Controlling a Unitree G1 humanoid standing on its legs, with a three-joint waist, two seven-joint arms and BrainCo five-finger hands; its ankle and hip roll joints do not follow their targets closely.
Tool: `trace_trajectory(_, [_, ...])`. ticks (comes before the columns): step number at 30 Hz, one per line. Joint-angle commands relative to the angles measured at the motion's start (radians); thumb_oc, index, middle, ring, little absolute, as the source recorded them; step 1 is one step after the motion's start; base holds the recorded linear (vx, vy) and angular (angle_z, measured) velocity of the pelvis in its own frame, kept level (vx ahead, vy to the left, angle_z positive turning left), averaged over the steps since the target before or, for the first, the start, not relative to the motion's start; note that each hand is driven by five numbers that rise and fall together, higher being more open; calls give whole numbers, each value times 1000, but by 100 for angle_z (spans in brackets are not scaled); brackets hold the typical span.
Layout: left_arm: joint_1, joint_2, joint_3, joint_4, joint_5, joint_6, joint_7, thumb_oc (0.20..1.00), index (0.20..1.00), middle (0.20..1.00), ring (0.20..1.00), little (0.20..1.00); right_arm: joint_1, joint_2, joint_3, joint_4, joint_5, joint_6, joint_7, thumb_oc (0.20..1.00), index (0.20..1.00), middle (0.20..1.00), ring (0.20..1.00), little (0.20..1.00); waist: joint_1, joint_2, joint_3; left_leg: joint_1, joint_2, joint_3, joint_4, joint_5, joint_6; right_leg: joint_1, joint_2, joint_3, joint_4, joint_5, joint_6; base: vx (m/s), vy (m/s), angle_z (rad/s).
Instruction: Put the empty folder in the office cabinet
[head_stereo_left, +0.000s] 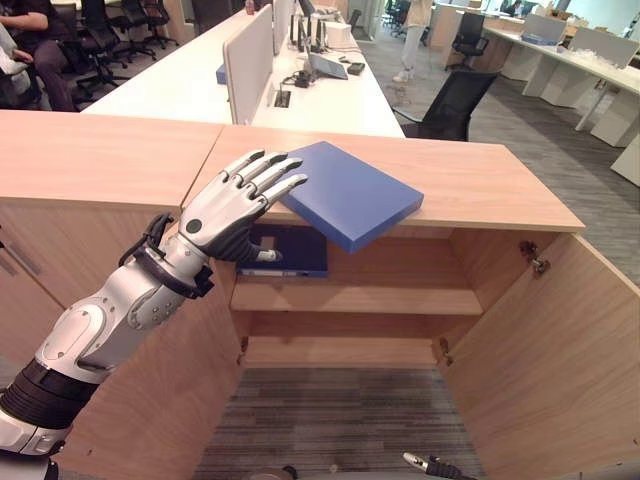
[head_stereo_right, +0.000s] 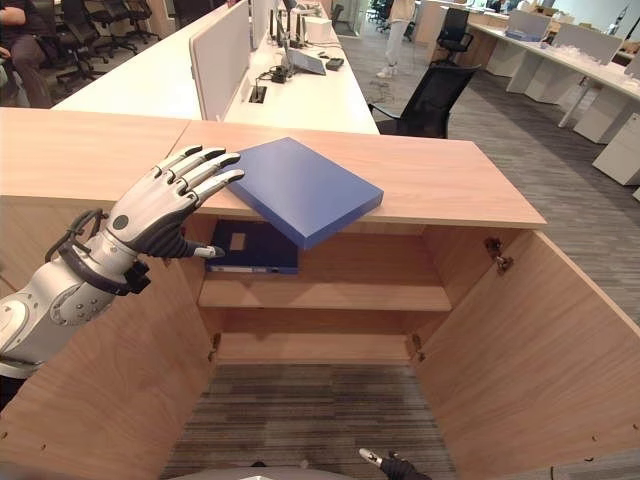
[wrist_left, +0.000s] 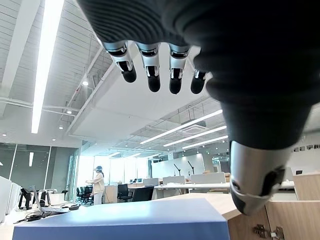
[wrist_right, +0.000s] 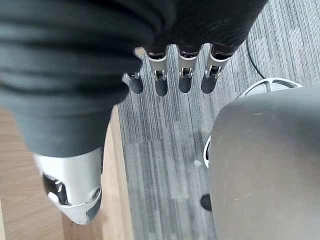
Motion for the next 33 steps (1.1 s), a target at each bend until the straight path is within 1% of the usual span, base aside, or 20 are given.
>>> trace_trajectory(1, [-11, 27, -5, 35, 62, 21, 31, 1000, 1000, 1000, 1000, 1000, 6, -15, -8, -36, -17, -29, 0, 1000, 1000, 1000, 1000, 1000, 8, -24, -23, 5, -29, -22, -74, -49, 16, -3, -34, -41, 66, 104, 69, 18, 34, -11])
trace_trajectory(5, [-14, 32, -12, 88, 92, 33, 40, 1000, 1000, 1000, 1000, 1000, 14, -19, -17, -39, -16, -30, 3, 1000, 1000, 1000, 1000, 1000, 3, -26, -26, 12, -33, -16, -74, -53, 20, 0, -40, -39, 64, 117, 73, 4, 11, -3])
trace_trajectory(9, [-45, 28, -19, 165, 137, 62, 74, 1000, 1000, 1000, 1000, 1000, 24, -24, -22, -44, -16, -33, 4, 1000, 1000, 1000, 1000, 1000, -8, -30, -32, 19, -39, -6, -74, -56, 25, -2, -48, -36, 69, 127, 77, 1, 13, -7])
trace_trajectory(16, [-90, 14, -42, 204, 161, 76, 94, 1000, 1000, 1000, 1000, 1000, 36, -29, -27, -45, -14, -35, 7, 1000, 1000, 1000, 1000, 1000, -24, -33, -38, 27, -48, 8, -73, -61, 33, -8, -58, -24, 73, 146, 85, 0, 30, -9])
trace_trajectory(17, [-134, 15, -71, 226, 173, 80, 103, 1000, 1000, 1000, 1000, 1000, 42, -34, -25, -45, -12, -37, 11, 1000, 1000, 1000, 1000, 1000, -37, -33, -42, 34, -52, 19, -73, -65, 38, -13, -65, -16, 78, 159, 91, 12, 57, -10])
trace_trajectory(18, [-148, 15, -77, 231, 178, 83, 106, 1000, 1000, 1000, 1000, 1000, 44, -36, -24, -47, -11, -38, 13, 1000, 1000, 1000, 1000, 1000, -43, -33, -44, 35, -53, 25, -73, -66, 38, -14, -67, -14, 78, 163, 93, 17, 67, -10])
trace_trajectory(21, [-186, 12, -107, 250, 188, 86, 117, 1000, 1000, 1000, 1000, 1000, 47, -36, -23, -47, -11, -40, 13, 1000, 1000, 1000, 1000, 1000, -49, -34, -46, 38, -55, 32, -74, -68, 42, -18, -70, -7, 79, 175, 97, 7, 37, -15])
trace_trajectory(22, [-222, 18, -129, 270, 195, 94, 125, 1000, 1000, 1000, 1000, 1000, 52, -42, -22, -48, -9, -43, 15, 1000, 1000, 1000, 1000, 1000, -63, -32, -47, 41, -57, 44, -73, -69, 45, -24, -74, -1, 82, 185, 99, -6, 33, -14])
trace_trajectory(23, [-231, 17, -138, 277, 195, 94, 128, 1000, 1000, 1000, 1000, 1000, 52, -41, -24, -48, -9, -43, 15, 1000, 1000, 1000, 1000, 1000, -59, -34, -46, 41, -57, 45, -73, -69, 46, -25, -75, 0, 83, 186, 100, -1, 68, -7])
trace_trajectory(24, [-266, 23, -160, 295, 200, 96, 135, 1000, 1000, 1000, 1000, 1000, 51, -47, -18, -51, -10, -46, 17, 1000, 1000, 1000, 1000, 1000, -76, -28, -49, 46, -59, 57, -73, -73, 49, -30, -82, 8, 87, 206, 108, 2, 75, -16])
trace_trajectory(25, [-286, 29, -176, 306, 199, 97, 137, 1000, 1000, 1000, 1000, 1000, 51, -50, -20, -53, -10, -46, 20, 1000, 1000, 1000, 1000, 1000, -82, -25, -48, 50, -61, 65, -73, -76, 54, -36, -89, 15, 95, 224, 114, 17, 116, -20])
trace_trajectory(26, [-315, 24, -213, 317, 193, 98, 130, 1000, 1000, 1000, 1000, 1000, -25, -36, -19, -33, 10, -25, -5, 1000, 1000, 1000, 1000, 1000, -75, -18, -61, 54, -65, 70, -73, -79, 58, -35, -97, 17, 105, 235, 117, 29, 122, -25])
trace_trajectory(27, [-343, 19, -246, 312, 191, 89, 129, 1000, 1000, 1000, 1000, 1000, -74, -14, -16, -10, 15, -35, -38, 1000, 1000, 1000, 1000, 1000, -61, -14, -60, 60, -67, 70, -73, -82, 63, -33, -104, 15, 115, 237, 119, 31, 88, -22])
trace_trajectory(28, [-356, 20, -255, 315, 190, 89, 130, 1000, 1000, 1000, 1000, 1000, -82, -9, -20, -3, 16, -39, -41, 1000, 1000, 1000, 1000, 1000, -57, -19, -54, 61, -68, 70, -73, -83, 63, -32, -106, 16, 117, 236, 119, 32, 149, -40])
trace_trajectory(29, [-370, 1, -280, 335, 187, 102, 134, 1000, 1000, 1000, 1000, 1000, -119, 22, -8, 8, 31, -31, -60, 1000, 1000, 1000, 1000, 1000, -52, -9, -60, 76, -77, 74, -70, -92, 71, -28, -127, 22, 138, 254, 125, 20, 154, -34])
trace_trajectory(30, [-372, -3, -283, 347, 184, 105, 133, 1000, 1000, 1000, 1000, 1000, -122, 36, -7, 3, 33, -25, -60, 1000, 1000, 1000, 1000, 1000, -50, -11, -58, 86, -84, 77, -69, -98, 75, -28, -141, 29, 155, 266, 127, 17, 210, -25])
trace_trajectory(32, [-340, -4, -260, 349, 182, 111, 129, 1000, 1000, 1000, 1000, 1000, -105, 43, -18, -2, 31, -18, -60, 1000, 1000, 1000, 1000, 1000, -48, -18, -52, 107, -107, 72, -66, -110, 88, -29, -168, 53, 202, 319, 133, -3, 146, 3])
trace_trajectory(33, [-330, -3, -251, 343, 183, 111, 127, 1000, 1000, 1000, 1000, 1000, -102, 41, -15, -4, 30, -17, -61, 1000, 1000, 1000, 1000, 1000, -50, -17, -52, 109, -111, 73, -66, -111, 91, -31, -173, 56, 208, 319, 133, -5, 68, 8])
